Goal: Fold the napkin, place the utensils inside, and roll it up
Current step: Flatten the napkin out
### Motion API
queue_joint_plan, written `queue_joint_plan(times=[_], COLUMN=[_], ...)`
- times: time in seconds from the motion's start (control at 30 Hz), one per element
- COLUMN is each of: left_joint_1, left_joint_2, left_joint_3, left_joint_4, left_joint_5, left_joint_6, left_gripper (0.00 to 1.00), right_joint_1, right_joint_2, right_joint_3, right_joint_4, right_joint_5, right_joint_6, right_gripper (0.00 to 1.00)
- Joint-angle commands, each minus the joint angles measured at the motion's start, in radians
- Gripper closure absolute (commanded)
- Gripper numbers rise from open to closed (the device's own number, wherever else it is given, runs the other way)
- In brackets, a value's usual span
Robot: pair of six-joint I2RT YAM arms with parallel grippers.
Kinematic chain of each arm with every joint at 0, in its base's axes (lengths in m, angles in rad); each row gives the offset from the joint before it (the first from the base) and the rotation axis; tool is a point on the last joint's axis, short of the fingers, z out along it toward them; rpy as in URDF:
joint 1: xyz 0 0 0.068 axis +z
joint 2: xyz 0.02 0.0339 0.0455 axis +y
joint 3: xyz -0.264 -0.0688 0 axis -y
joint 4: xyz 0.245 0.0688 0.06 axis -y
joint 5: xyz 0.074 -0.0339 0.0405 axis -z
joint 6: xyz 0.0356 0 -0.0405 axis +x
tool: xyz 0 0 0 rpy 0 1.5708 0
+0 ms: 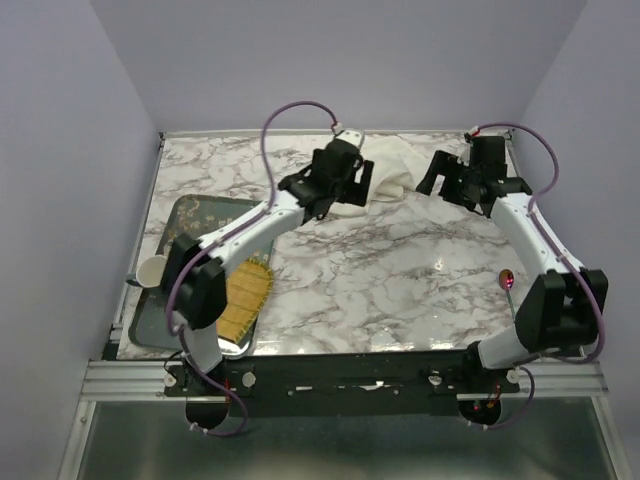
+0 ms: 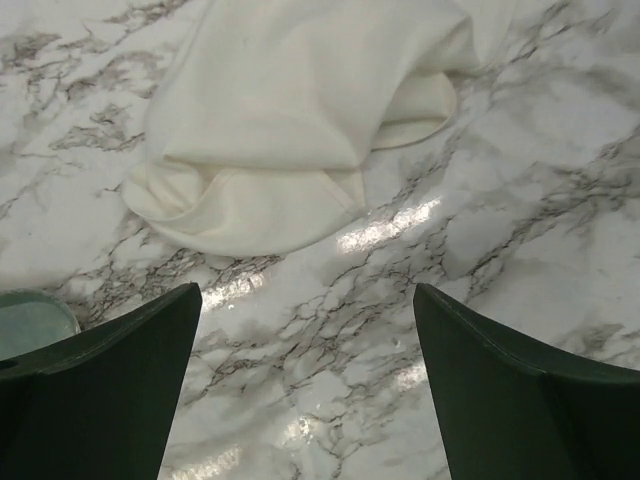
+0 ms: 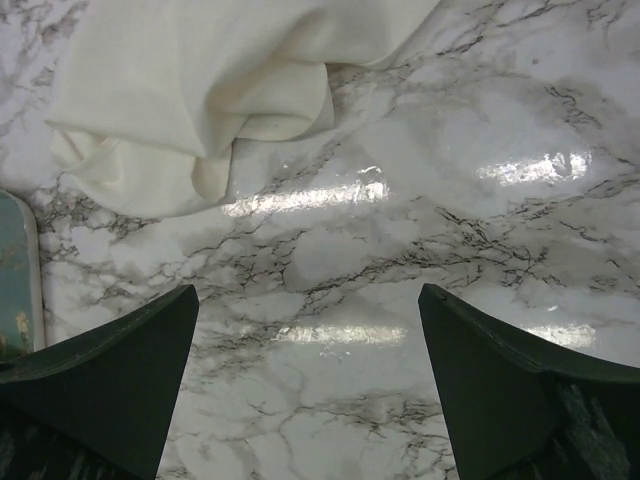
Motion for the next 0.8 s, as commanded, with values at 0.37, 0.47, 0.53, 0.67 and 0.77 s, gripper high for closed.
queue_joint_plan(times=[0.37,0.47,0.53,0.67,0.77], left_joint_1=[-0.086,-0.072,-0.057,-0.03,-0.026], left_joint_2=[0.748,0.797,0.817,0.817,0.799], left_joint_3=[0.683,0.708,0.718,0.674,0.639], left_joint_4=[-0.214,-0.21,-0.22,-0.217,-0.214], left_joint_5=[-0.269,-0.236,-0.228,-0.2,-0.176], left_joint_6=[0.067,0.052,0.021,-0.02,-0.027], left_gripper=[0.14,0.19,0.24,0.33,0.36], right_joint_1=[-0.07,-0.07,-0.071,-0.076,-0.076], right_joint_2=[0.348,0.406,0.44,0.57,0.64], right_joint_3=[0.251,0.303,0.344,0.431,0.499], right_joint_4=[0.061,0.061,0.059,0.052,0.038], right_joint_5=[-0.104,-0.118,-0.116,-0.104,-0.11], right_joint_6=[0.061,0.081,0.105,0.2,0.278], right_gripper=[0.0,0.0,0.0,0.0,0.04])
